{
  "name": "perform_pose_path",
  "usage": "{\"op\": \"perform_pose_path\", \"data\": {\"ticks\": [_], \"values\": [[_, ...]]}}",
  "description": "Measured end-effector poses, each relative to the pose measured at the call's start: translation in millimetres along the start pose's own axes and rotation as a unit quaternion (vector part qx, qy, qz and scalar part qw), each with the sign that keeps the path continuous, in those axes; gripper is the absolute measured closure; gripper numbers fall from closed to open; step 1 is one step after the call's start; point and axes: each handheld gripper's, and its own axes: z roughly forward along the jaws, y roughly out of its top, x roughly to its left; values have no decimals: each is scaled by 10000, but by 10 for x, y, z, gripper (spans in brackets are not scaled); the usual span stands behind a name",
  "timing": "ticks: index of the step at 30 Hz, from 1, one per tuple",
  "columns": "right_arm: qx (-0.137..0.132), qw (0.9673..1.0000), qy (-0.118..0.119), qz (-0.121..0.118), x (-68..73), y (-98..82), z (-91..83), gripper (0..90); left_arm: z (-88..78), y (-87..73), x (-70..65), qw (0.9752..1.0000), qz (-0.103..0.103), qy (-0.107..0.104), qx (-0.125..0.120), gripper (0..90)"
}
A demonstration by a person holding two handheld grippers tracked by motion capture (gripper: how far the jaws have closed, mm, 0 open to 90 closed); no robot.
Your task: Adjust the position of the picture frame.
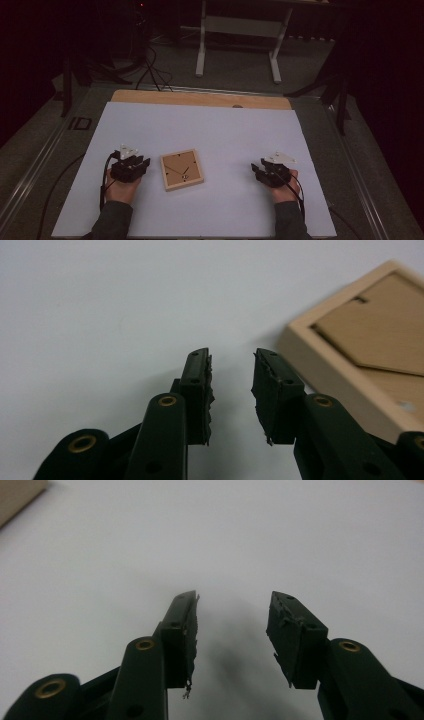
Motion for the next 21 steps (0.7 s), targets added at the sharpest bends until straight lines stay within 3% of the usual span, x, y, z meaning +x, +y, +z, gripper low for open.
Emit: {"op": "perform_pose_path", "data": {"ticks": [7, 14, 17, 21], "values": [[-73, 9999, 44, -62, 42, 15, -2, 546, -69, 4, 18, 9998, 27, -191, -88, 669], [-107, 9996, 92, -225, 141, 46, 18, 546, -94, 1, 13, 9990, 249, -338, -131, 654], [-148, 9995, 93, -261, 161, 52, 10, 552, -77, -10, 30, 9985, 222, -486, -83, 651], [-181, 9993, 149, -305, 201, 66, 6, 564, -67, -17, 0, 9982, 344, -495, -79, 655]]}}
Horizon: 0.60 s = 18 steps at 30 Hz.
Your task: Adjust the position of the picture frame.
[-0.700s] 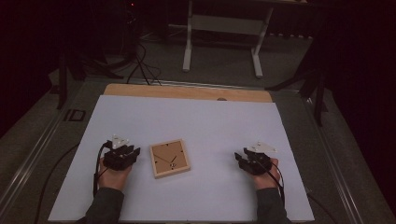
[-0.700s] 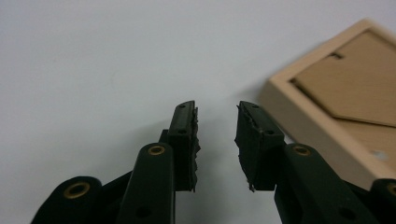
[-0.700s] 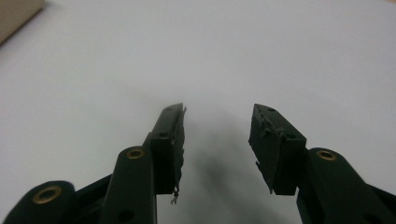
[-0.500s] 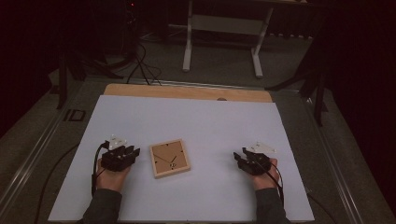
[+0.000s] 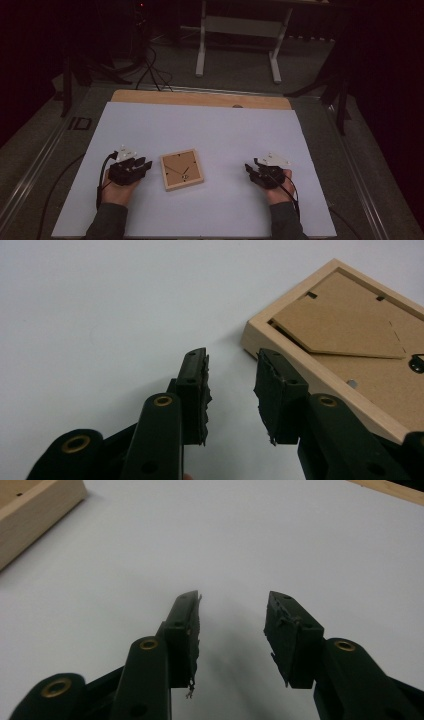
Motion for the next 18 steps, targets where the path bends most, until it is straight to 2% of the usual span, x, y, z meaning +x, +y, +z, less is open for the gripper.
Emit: {"op": "perform_pose_path", "data": {"ticks": [12, 18], "values": [[-77, 9999, 91, -119, 123, 47, 11, 566, 66, -2, -94, 9988, 157, -441, 129, 696], [-174, 9997, 121, -153, 157, 64, -4, 582, 90, -10, -148, 9973, 281, -636, 235, 809]]}}
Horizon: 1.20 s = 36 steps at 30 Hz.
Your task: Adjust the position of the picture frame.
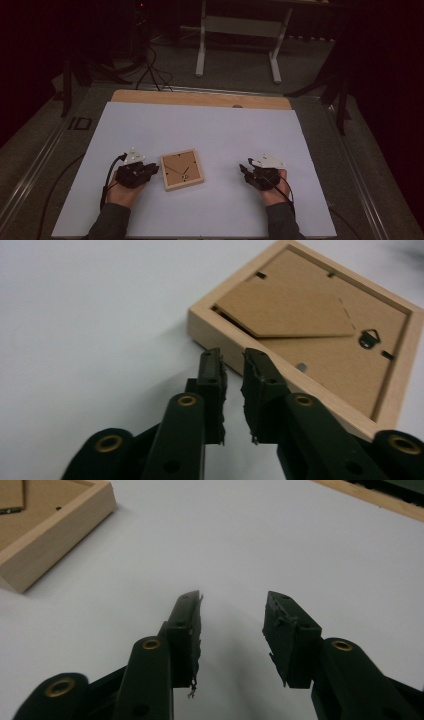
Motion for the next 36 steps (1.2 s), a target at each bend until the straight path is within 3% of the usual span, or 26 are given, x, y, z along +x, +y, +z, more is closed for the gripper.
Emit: {"op": "perform_pose_path", "data": {"ticks": [6, 11, 25, 36], "values": [[-84, 10000, -34, 41, -2, 12, -24, 587, 27, -32, -62, 9997, 90, -161, 185, 892], [-87, 9999, -36, 45, -5, 11, -22, 585, 24, -42, -153, 9994, 148, -133, 277, 895], [-121, 9999, 9, 77, -7, 16, -27, 582, 13, -70, -205, 9990, 169, -153, 383, 896], [-125, 9998, 101, 99, -4, 19, -20, 579, 64, -58, -304, 9981, 352, -247, 443, 895]]}}
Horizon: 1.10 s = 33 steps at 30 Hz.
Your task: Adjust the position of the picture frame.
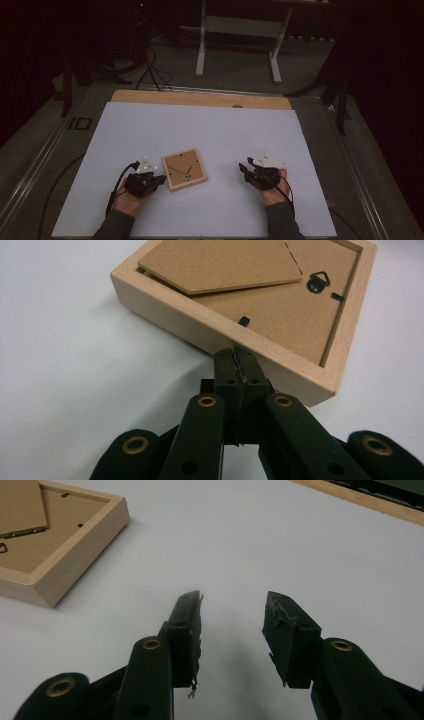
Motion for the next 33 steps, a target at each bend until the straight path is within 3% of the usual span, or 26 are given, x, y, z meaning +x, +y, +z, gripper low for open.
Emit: {"op": "perform_pose_path", "data": {"ticks": [9, 17, 33], "values": [[-16, 10000, 58, 7, 12, 6, 2, 578, 56, 29, -75, 9998, 144, -100, 21, 895], [-94, 9996, 270, 43, 101, 50, 12, 583, 154, 110, -181, 9991, 284, -306, 5, 895], [-128, 9980, 625, 15, 410, 180, 197, 802, 314, 274, -359, 9972, 592, -450, 10, 896]]}}
